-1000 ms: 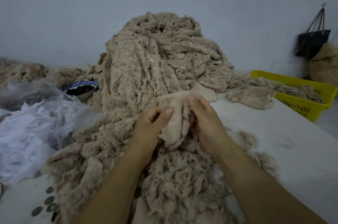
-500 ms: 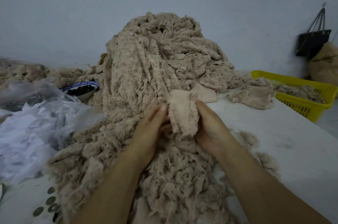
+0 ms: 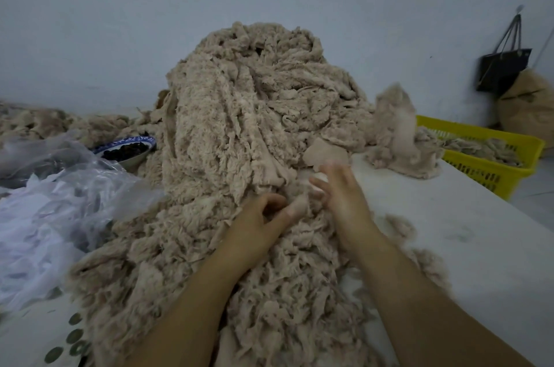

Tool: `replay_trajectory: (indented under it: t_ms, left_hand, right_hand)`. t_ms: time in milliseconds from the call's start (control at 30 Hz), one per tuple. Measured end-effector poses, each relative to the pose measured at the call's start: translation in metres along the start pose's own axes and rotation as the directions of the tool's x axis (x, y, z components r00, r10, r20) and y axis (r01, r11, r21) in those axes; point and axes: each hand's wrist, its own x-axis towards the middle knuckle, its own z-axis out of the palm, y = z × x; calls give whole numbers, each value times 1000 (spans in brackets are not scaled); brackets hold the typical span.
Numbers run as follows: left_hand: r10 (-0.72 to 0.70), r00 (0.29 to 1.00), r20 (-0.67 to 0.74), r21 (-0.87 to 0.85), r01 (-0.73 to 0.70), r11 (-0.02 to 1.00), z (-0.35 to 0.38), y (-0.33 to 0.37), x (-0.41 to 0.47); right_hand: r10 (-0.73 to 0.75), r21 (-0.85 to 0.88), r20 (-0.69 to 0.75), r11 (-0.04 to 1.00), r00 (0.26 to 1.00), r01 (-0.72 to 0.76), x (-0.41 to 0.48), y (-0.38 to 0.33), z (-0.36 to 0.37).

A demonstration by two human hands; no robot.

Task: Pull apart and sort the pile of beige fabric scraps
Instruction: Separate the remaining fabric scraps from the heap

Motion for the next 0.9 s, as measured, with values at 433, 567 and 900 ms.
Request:
replay_trajectory:
  t_ms: [433, 567, 900]
  left_hand:
    - [-180, 977, -112, -639, 68, 766, -9, 13, -6]
    - [-240, 960, -142, -797, 33, 603, -14, 17, -6]
    - [-275, 920, -278, -805, -67, 590, -12, 11, 0]
  right_hand:
    - [-51, -534, 334, 812, 941, 234, -5, 18, 8]
    - [-123, -326, 258, 922, 958, 206, -11, 3, 6]
    - [-142, -638, 173, 737, 975, 221, -7, 9, 8]
